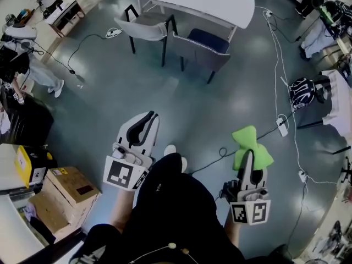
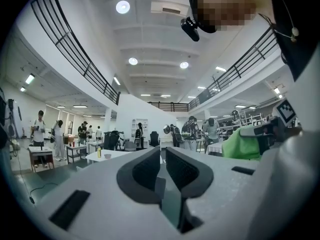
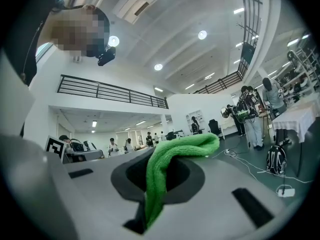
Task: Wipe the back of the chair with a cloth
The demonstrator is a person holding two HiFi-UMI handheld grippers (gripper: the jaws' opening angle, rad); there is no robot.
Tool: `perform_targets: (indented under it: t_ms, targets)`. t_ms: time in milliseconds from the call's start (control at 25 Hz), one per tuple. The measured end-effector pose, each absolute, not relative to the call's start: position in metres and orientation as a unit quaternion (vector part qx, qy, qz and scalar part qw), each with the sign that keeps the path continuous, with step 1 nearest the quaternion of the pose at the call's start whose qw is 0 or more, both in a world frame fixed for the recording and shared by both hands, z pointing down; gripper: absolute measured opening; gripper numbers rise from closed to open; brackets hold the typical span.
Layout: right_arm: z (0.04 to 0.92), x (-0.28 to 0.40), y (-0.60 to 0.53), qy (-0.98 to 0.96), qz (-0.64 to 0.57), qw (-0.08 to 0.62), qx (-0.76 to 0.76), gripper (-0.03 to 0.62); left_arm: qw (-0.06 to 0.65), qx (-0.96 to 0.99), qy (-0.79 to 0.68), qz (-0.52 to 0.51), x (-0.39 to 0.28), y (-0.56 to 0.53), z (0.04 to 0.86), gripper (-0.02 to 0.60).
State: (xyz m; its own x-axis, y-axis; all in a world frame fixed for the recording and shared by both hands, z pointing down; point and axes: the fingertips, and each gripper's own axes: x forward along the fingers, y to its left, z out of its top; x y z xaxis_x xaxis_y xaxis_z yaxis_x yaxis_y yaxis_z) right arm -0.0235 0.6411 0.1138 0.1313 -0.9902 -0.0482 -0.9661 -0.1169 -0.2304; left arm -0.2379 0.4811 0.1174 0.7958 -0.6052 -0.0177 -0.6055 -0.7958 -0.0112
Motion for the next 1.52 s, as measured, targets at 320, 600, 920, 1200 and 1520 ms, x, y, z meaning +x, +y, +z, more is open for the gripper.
perform_targets:
  t_ms: [320, 600, 920, 1200, 1520]
  targets:
    - [0.118, -0.015, 0.618, 0.666, -0.062, 0.104, -0.736, 0.020, 0.008, -0.948, 0.317, 0.015, -0.224, 0.460, 0.117, 0.038]
    - [0.123, 0.008, 0.580, 0.658, -0.065, 0.097, -0.744, 0.020, 0.002, -0.953, 0.304, 0.018, -0.197, 0.413, 0.123, 0.038]
    - [0.120, 0.035, 0.491, 0.655, -0.060, 0.088, -0.748, 0.020, 0.002, -0.961, 0.276, 0.025, -0.159, 0.327, 0.123, 0.038]
    - [0.111, 0.045, 0.414, 0.661, -0.050, 0.078, -0.745, 0.020, 0.013, -0.960, 0.277, 0.031, -0.148, 0.253, 0.118, 0.040]
    - [0.111, 0.073, 0.366, 0.660, -0.057, 0.063, -0.747, 0.020, -0.007, -0.955, 0.294, 0.029, -0.132, 0.200, 0.123, 0.041]
